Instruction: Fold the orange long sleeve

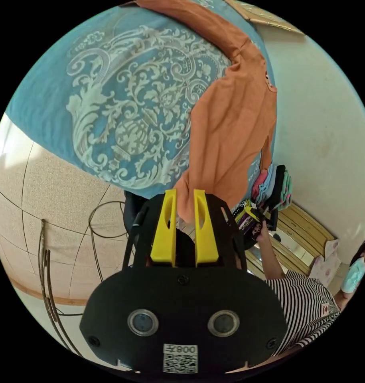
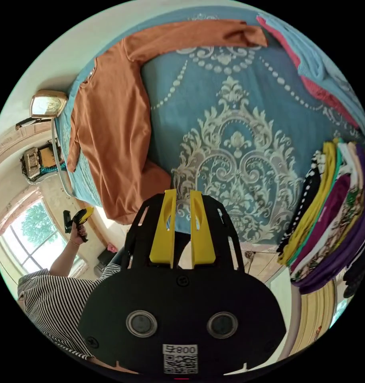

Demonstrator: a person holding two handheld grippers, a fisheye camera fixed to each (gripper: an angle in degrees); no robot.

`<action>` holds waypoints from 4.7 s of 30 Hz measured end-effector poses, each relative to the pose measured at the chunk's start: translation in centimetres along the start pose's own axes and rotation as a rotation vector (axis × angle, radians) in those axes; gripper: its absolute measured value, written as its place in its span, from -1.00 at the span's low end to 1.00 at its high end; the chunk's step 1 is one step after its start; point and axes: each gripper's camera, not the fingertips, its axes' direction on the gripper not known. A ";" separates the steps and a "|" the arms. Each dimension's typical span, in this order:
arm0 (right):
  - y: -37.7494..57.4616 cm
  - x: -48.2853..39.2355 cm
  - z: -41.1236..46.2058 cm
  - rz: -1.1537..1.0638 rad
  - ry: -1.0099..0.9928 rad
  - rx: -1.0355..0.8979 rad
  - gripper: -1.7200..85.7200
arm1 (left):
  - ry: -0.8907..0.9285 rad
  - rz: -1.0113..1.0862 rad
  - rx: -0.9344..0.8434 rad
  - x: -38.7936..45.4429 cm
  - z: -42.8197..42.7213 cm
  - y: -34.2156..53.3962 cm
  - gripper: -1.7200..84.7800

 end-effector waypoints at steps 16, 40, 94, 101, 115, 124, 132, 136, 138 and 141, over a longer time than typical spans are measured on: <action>9.6 15.2 10.4 0.013 -0.382 -0.052 -0.75 | 0.124 0.073 -0.167 -3.5 12.4 8.2 -0.81; 20.2 22.2 10.6 -0.409 -0.860 0.232 -0.80 | 0.498 0.489 0.179 -0.5 9.9 18.9 -0.93; 56.7 -8.9 7.1 -0.427 0.186 0.688 -0.94 | 0.457 0.520 0.342 -16.1 -14.1 50.2 -0.92; 65.4 -15.8 5.3 -0.571 0.280 0.712 -0.94 | 0.489 0.529 0.399 -20.2 -18.0 54.1 -0.92; 74.9 -23.8 12.8 -0.660 0.402 0.515 -0.95 | 0.478 0.461 0.412 -29.4 -21.4 59.4 -0.92; 75.5 -25.1 14.1 -0.683 0.419 0.484 -0.95 | 0.455 0.494 0.424 -30.3 -22.2 60.7 -0.92; 72.4 -23.5 15.4 -0.647 0.330 0.436 -0.95 | 0.433 0.454 0.408 -30.9 -20.8 59.2 -0.92; 71.4 -23.4 15.4 -0.655 0.327 0.427 -0.95 | 0.428 0.467 0.407 -30.3 -20.4 58.7 -0.92; 71.4 -23.6 15.3 -0.667 0.351 0.432 -0.95 | 0.428 0.475 0.417 -29.9 -20.4 58.6 -0.92; 71.6 -23.9 14.8 -0.692 0.368 0.448 -0.95 | 0.441 0.491 0.430 -29.2 -20.4 58.4 -0.92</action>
